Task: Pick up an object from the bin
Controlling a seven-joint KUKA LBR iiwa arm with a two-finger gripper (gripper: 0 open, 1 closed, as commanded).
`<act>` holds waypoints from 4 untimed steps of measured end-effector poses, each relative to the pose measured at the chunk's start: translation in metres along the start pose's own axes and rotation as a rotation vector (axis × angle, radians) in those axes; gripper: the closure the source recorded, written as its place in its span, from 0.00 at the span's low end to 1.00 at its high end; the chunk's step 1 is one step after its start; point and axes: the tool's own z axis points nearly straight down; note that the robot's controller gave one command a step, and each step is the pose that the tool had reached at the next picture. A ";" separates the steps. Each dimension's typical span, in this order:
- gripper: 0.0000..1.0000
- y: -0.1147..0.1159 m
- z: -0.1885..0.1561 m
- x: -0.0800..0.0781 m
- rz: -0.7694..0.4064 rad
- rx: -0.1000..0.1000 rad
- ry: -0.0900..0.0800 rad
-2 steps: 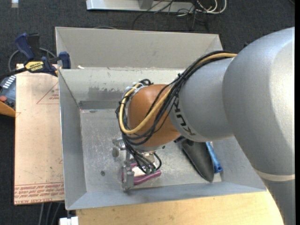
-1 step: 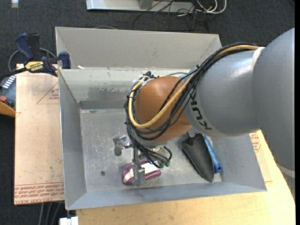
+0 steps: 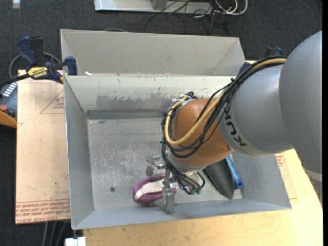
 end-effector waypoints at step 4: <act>1.00 -0.010 0.023 -0.004 -0.041 -0.001 -0.020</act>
Offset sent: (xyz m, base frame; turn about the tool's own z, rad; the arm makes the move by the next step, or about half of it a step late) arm 0.0010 -0.0099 -0.0298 -0.0445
